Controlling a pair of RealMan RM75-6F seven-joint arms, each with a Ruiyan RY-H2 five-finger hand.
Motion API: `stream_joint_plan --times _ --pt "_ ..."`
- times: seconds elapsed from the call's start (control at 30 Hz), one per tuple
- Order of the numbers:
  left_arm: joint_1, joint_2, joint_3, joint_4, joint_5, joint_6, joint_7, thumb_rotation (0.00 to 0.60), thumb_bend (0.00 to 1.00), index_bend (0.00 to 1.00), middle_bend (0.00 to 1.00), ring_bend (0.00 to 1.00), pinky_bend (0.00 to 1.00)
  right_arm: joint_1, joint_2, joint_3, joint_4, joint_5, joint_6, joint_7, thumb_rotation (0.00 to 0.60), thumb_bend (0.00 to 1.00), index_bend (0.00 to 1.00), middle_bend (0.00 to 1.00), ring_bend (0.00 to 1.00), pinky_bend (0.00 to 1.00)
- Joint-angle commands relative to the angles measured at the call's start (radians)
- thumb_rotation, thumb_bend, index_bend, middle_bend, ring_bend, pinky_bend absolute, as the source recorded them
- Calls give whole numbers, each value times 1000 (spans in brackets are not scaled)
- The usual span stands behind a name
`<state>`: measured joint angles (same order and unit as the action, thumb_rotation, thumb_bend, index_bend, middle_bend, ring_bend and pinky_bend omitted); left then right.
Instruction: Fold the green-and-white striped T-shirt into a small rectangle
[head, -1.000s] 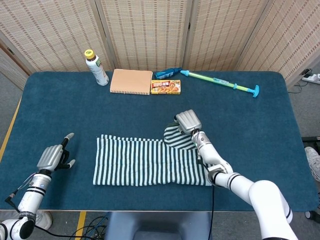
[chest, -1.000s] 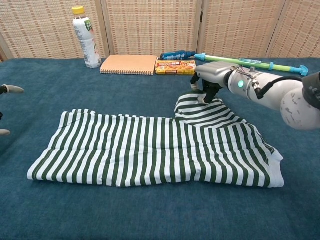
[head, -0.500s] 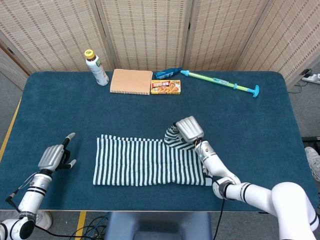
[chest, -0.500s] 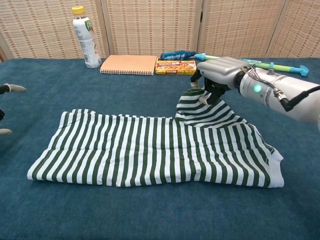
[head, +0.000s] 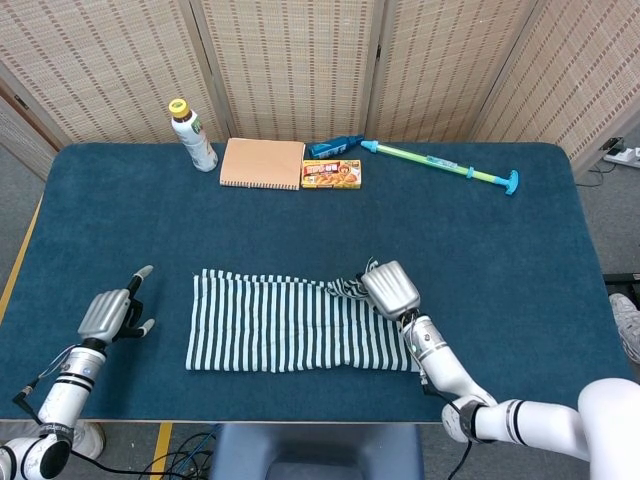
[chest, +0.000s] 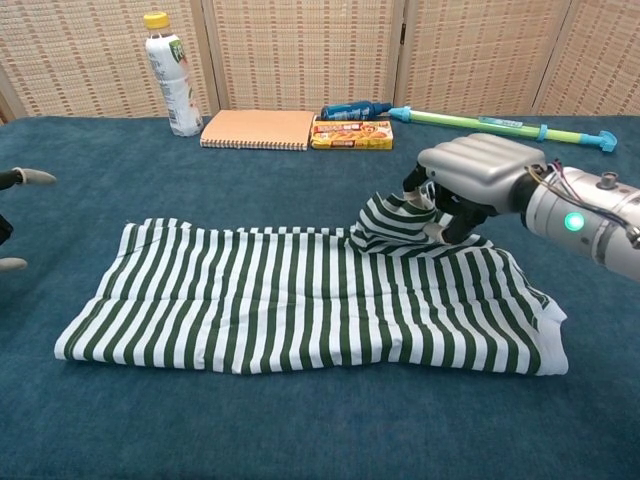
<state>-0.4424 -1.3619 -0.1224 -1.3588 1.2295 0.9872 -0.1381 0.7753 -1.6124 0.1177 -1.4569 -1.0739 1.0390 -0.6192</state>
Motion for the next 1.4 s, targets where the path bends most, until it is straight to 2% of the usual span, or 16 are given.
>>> stream_joint_plan --times 0.03,0.23,0.4,0.5,0.63,0.93,1.1,1.23,1.4 --pt "-1 -2 0 1 0 -1 0 600 328 0 879 844 958 -23 2 -26 -39 2 30 -45 600 451 575 989 1000 1000" --pt "-2 -5 3 4 1 -5 0 600 329 0 879 844 958 -52 1 -61 -85 -16 55 -74 600 452 561 987 1000 1000" --pt "-3 -6 3 6 1 -7 0 600 329 0 879 844 958 -71 14 -93 -128 -46 60 -85 600 445 281 972 1000 1000" --pt "-2 -6 4 7 1 -7 -2 600 328 0 879 843 958 -81 23 -107 -148 -64 62 -87 600 439 156 970 1000 1000" --pt "-1 -7 5 9 2 -8 -5 600 328 0 879 844 958 -93 42 -124 -179 -95 66 -82 600 435 105 970 1000 1000" --pt "0 -1 1 8 4 -4 -11 600 328 0 879 844 958 -140 115 -133 -246 -210 134 -8 600 436 115 970 1000 1000" --pt "-1 5 -1 1 6 -2 -9 600 329 0 879 844 958 -162 133 -111 -231 -206 151 32 600 465 273 970 1000 1000" --pt "-3 8 -3 -4 7 1 -5 600 328 0 880 844 958 -173 138 -96 -205 -179 142 45 600 528 368 969 1000 1000" --pt "-8 11 -1 -8 10 2 16 600 328 0 879 844 958 -174 130 -88 -165 -131 93 55 600 583 427 969 1000 1000"
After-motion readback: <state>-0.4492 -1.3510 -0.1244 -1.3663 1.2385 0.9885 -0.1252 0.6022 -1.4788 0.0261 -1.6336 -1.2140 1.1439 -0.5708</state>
